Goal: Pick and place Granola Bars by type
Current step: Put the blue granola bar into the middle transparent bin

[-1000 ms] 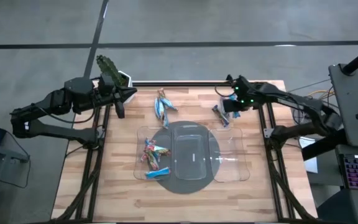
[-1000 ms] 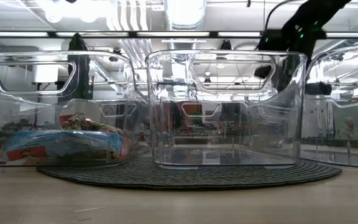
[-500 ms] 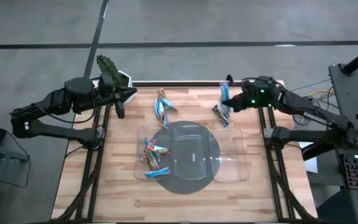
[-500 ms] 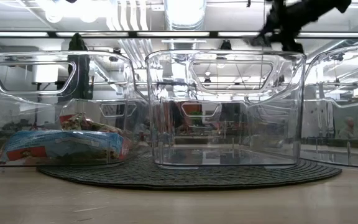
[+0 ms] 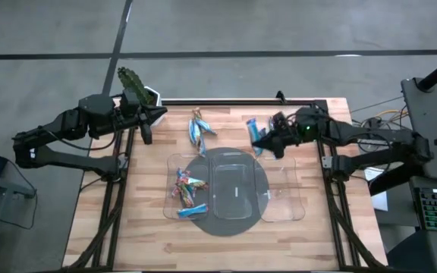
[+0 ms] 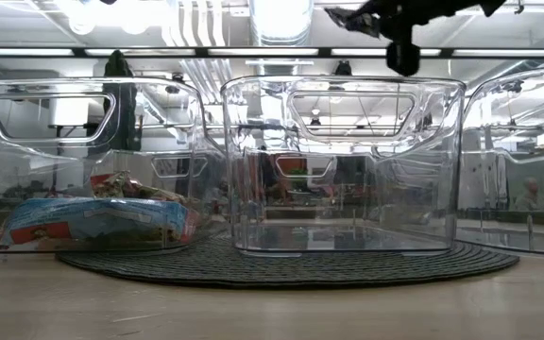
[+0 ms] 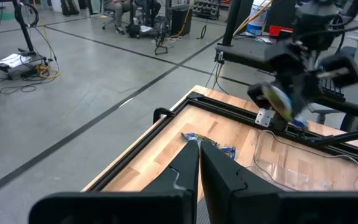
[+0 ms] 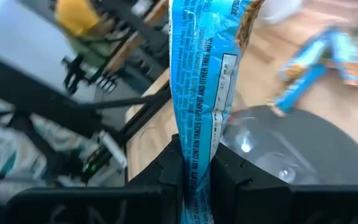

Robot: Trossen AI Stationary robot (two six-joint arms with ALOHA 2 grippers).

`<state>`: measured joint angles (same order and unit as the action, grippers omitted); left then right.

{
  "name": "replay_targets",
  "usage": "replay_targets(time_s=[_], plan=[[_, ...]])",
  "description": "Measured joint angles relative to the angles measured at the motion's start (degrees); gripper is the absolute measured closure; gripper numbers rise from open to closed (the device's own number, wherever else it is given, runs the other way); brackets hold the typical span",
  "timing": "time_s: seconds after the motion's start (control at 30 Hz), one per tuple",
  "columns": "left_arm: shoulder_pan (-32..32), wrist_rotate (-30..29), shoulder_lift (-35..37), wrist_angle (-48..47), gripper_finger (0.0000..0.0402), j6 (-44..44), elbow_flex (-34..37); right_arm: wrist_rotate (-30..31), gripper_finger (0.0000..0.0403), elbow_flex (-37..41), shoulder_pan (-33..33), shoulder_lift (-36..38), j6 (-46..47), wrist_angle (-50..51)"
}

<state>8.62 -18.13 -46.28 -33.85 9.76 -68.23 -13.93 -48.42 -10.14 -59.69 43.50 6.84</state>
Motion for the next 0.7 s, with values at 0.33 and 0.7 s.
replay_targets(time_s=[0.33,0.7], plan=[[0.0,0.0,0.0,0.0,0.0401,0.0,0.0,-0.1,0.0365,-2.7,7.1,-7.9,-3.6,-3.4],[0.0,0.0,0.0,0.0,0.0401,0.0,0.0,-0.1,0.0365,-21.6,9.5,-22.0,-15.1,23.0]])
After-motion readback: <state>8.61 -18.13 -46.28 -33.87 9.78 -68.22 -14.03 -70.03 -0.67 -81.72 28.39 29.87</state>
